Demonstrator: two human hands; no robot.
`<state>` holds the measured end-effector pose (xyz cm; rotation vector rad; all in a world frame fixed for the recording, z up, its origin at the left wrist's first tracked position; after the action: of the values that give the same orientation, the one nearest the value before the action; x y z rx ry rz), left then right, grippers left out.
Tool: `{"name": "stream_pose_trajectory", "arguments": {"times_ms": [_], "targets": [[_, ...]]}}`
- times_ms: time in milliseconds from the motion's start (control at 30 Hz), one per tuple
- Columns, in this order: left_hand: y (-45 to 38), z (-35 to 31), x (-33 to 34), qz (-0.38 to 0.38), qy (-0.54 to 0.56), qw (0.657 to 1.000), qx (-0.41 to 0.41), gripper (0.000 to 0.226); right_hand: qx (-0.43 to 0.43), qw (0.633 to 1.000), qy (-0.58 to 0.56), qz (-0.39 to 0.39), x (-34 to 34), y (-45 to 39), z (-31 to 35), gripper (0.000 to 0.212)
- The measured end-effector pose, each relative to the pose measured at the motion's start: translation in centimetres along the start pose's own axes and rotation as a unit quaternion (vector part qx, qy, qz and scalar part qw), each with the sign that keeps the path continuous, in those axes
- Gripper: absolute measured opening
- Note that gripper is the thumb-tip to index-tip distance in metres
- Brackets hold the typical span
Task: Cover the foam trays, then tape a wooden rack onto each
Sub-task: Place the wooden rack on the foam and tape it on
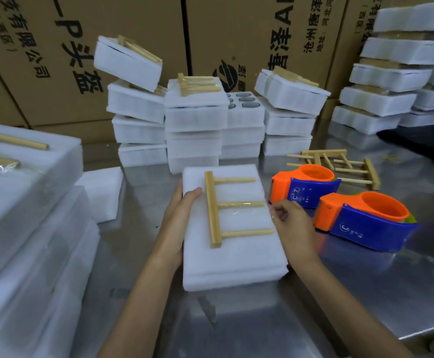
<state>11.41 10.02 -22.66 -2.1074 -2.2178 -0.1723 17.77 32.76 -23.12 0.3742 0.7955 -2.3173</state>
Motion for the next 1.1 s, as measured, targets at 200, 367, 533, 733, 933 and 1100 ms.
{"name": "stream_pose_trajectory", "arguments": {"times_ms": [200,367,533,733,933,1100], "targets": [[-2.6,-4.2,-2.4,-0.042,0.134,0.988,0.066,0.072,0.078,0.984,-0.156,0.032,3.9,-1.6,3.3,0.024],[-3.4,-1.9,-4.4,-0.102,0.193,0.976,0.014,0.068,0.241,0.915,-0.295,0.133,7.8,-0.4,3.5,0.039],[-3.8,-1.6,-5.2,-0.1,0.196,0.975,0.001,0.07,0.266,0.916,-0.265,0.143,9.2,-0.3,2.6,0.053],[-3.5,-0.9,-5.0,-0.113,0.192,0.975,0.002,0.064,0.296,0.825,-0.366,0.313,9.2,1.6,3.0,0.041],[-2.9,0.5,-5.2,-0.143,0.16,0.977,-0.011,0.042,0.295,0.8,-0.372,0.366,9.3,2.3,3.3,0.065],[-2.7,0.9,-4.3,-0.065,0.14,0.987,-0.044,0.049,0.314,0.813,-0.372,0.319,9.0,2.1,2.6,0.071]]}}
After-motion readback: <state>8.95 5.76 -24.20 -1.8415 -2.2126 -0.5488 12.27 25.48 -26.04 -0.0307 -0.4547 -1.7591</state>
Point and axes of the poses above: each hand's wrist, its own y-axis away from the middle knuckle, its own x-axis out of the palm, z = x × y, the point moved 6 cm from there along -y, towards the middle knuckle, and after that the axes turned 13 degrees about -z, right-handed, at the moved point
